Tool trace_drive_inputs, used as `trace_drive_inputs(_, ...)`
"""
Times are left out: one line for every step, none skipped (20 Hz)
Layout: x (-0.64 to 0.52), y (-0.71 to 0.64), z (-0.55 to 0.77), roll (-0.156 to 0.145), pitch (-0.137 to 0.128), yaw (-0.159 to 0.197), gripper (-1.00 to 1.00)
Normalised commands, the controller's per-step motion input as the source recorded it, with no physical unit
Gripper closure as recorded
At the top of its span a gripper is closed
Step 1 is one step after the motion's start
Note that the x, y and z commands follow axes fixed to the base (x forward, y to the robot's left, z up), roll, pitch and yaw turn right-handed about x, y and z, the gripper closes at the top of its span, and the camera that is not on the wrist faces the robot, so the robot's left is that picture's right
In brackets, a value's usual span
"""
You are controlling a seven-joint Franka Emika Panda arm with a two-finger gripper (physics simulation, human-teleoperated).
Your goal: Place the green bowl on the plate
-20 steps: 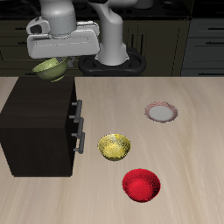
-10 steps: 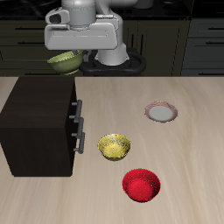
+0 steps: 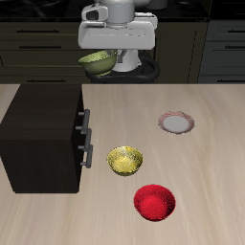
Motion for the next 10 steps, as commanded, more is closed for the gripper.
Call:
trace_drive_inputs(-0.27,0.43,-0.03,-0.005,0.02,-0.015,1.0)
trace_drive_inputs(-0.26,0.34,0.03,-0.036,-0.037,0.058,1.0)
trace_drive_inputs(-0.14,0.17,0.01,-0.076,-0.045,-0.006,1.0)
trace_drive_inputs(-0.31,0.33,0.07,-0.045,-0.06,0.024,1.0)
trace_drive_inputs(-0.4,0.38,0.05,-0.063,-0.077,0.087,1.0)
trace_drive_inputs(-0.21,0.09,0.0,-0.12,0.027,-0.084,1.0)
trace_drive_inputs(-0.29,0.32,0.09,-0.024,-0.057,0.02,1.0)
trace_drive_inputs(-0.27,0.3,0.12,0.039,-0.08,0.111,1.0)
trace_drive_inputs(-0.34,0.19,0.11,-0.136,-0.019,-0.171,1.0)
trace_drive_inputs(-0.29,0.5,0.11,0.091,-0.108,0.125,1.0)
